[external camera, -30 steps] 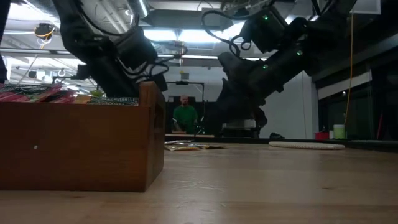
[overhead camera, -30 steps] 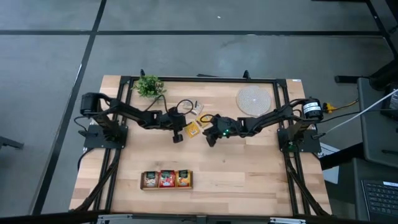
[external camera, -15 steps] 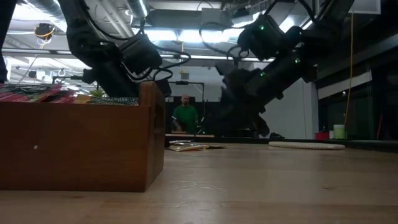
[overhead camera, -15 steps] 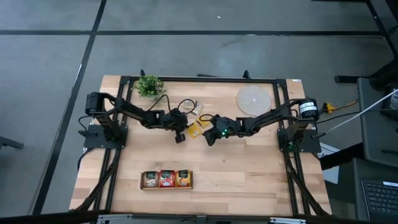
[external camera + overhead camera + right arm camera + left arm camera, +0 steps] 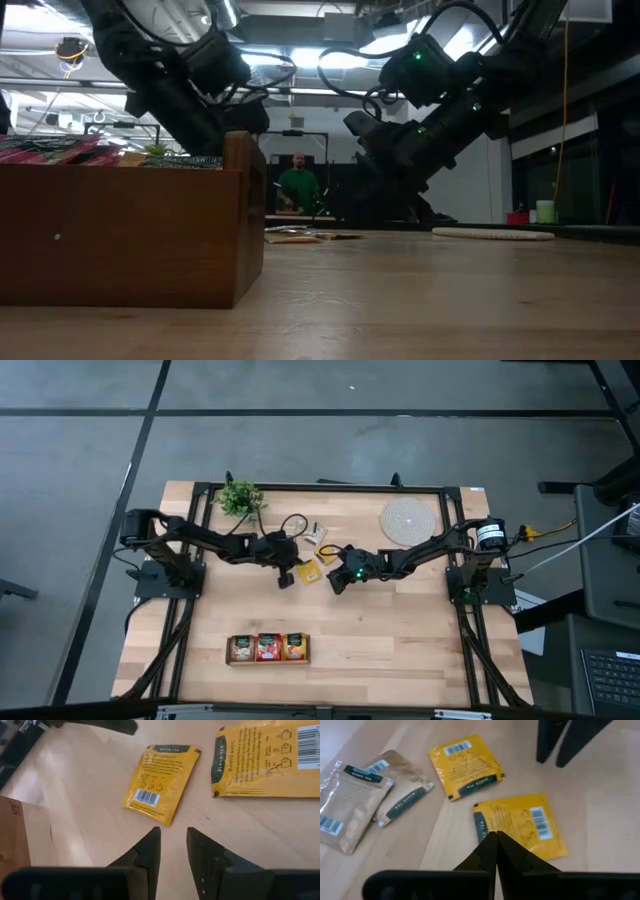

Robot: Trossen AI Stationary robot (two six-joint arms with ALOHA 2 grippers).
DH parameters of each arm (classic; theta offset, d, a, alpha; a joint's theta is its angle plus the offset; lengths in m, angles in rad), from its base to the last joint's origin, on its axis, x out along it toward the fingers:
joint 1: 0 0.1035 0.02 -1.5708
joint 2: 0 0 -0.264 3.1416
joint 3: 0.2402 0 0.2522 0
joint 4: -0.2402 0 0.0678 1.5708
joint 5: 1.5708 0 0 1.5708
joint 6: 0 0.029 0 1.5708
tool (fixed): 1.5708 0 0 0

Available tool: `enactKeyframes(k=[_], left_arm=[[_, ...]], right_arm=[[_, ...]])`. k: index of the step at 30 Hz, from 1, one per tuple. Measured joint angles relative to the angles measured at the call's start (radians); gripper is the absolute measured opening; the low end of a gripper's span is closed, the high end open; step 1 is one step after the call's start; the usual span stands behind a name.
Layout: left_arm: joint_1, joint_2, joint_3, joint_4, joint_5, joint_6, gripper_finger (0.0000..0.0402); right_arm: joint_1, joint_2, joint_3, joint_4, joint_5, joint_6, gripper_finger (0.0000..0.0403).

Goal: Pick & Place Tea
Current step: Put the yellow tea bag into the right section of the wooden organizer

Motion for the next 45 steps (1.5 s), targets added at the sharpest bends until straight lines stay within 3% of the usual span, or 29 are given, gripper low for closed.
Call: enactKeyframes(k=[14, 23, 34, 45], left_arm=[[-0.003, 0.022, 0.001, -0.060, 0.022, -0.016, 0.0002], [0.008, 0.189, 0.010, 0.062, 0.032, -0.047, 0.0001], [0.019, 0.204, 0.007, 0.095, 0.067, -0.059, 0.0003], [0.019, 0.206, 0.003, 0.115, 0.073, -0.053, 0.0001]], right_arm=[[0.000, 0.000, 0.000, 0.000, 0.003, 0.000, 0.0097], [0.000, 0.000, 0.000, 0.008, 0.019, 0.032, 0.0097], [-0.004, 0.000, 0.000, -0.086, 0.055, 0.118, 0.0097], [-0.038, 0.093, 0.005, 0.078, -0.050, 0.153, 0.0097]])
